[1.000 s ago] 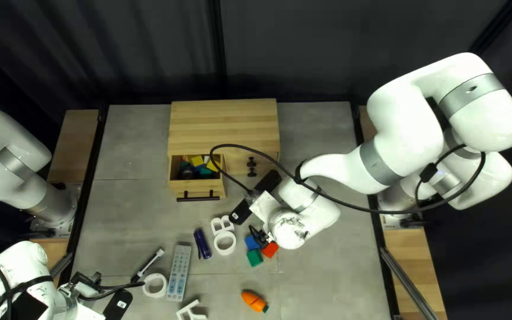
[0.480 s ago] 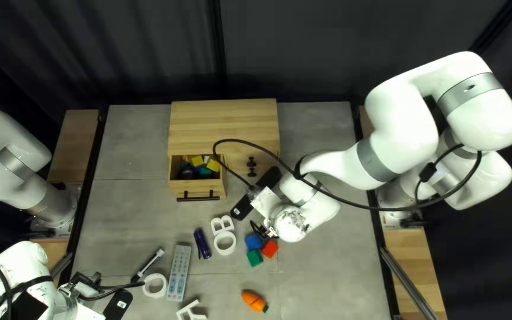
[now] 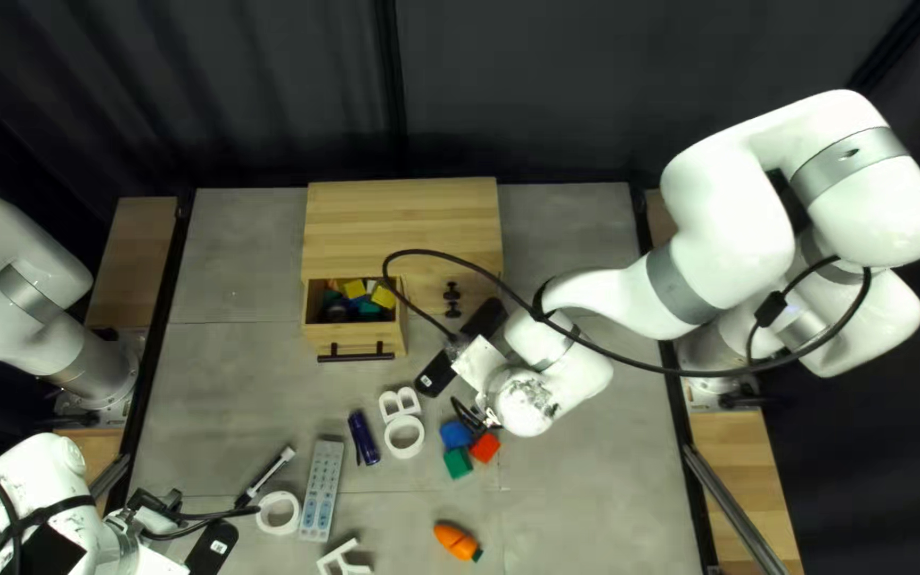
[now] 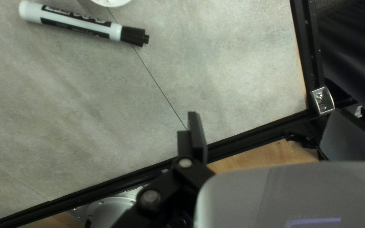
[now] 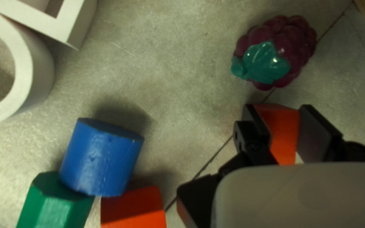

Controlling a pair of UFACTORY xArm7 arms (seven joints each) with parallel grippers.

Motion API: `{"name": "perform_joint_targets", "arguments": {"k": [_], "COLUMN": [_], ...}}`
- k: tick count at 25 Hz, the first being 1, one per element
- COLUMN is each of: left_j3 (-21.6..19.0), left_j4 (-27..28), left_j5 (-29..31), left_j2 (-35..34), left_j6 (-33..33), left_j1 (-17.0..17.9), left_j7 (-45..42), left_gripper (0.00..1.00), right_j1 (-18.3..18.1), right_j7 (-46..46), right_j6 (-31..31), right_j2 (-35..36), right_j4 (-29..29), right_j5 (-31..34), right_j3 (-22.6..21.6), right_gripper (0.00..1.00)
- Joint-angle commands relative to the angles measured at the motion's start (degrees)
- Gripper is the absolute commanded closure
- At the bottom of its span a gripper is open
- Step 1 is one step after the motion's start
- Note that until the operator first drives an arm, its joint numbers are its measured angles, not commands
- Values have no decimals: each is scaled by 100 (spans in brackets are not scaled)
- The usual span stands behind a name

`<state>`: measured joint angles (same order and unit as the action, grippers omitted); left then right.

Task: Open drawers and place objects into drawer and close

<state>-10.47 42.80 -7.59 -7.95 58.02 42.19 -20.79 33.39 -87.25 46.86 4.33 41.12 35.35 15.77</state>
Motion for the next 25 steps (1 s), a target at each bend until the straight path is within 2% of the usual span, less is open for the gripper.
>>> {"name": "perform_joint_targets", "arguments": {"k": [1, 6, 11, 16, 21, 25], "left_j3": [0, 0, 0, 0, 0, 0], "left_j4": [0, 0, 0, 0, 0, 0], "left_j5": [0, 0, 0, 0, 0, 0], "left_j2": [0, 0, 0, 0, 0, 0], "left_j6": [0, 0, 0, 0, 0, 0], "left_j1": [0, 0, 0, 0, 0, 0], "left_j7": [0, 0, 0, 0, 0, 0], "left_gripper": [0, 0, 0, 0, 0, 0], "right_j1": [168, 193, 117, -71, -266, -368], "right_j7": [203, 676, 1166, 1378, 1614, 1718], "right_j6": [1082, 2144, 2730, 2468, 2130, 1947], "right_j2": [-459, -436, -48, 507, 1140, 1379], "right_j4": [481, 1398, 2281, 2810, 3448, 3674], "right_j5": [-94, 38, 501, 970, 1082, 1124], "right_j3": [-170, -234, -155, 35, 138, 178], "right_gripper": [98, 98, 98, 98, 98, 98]}}
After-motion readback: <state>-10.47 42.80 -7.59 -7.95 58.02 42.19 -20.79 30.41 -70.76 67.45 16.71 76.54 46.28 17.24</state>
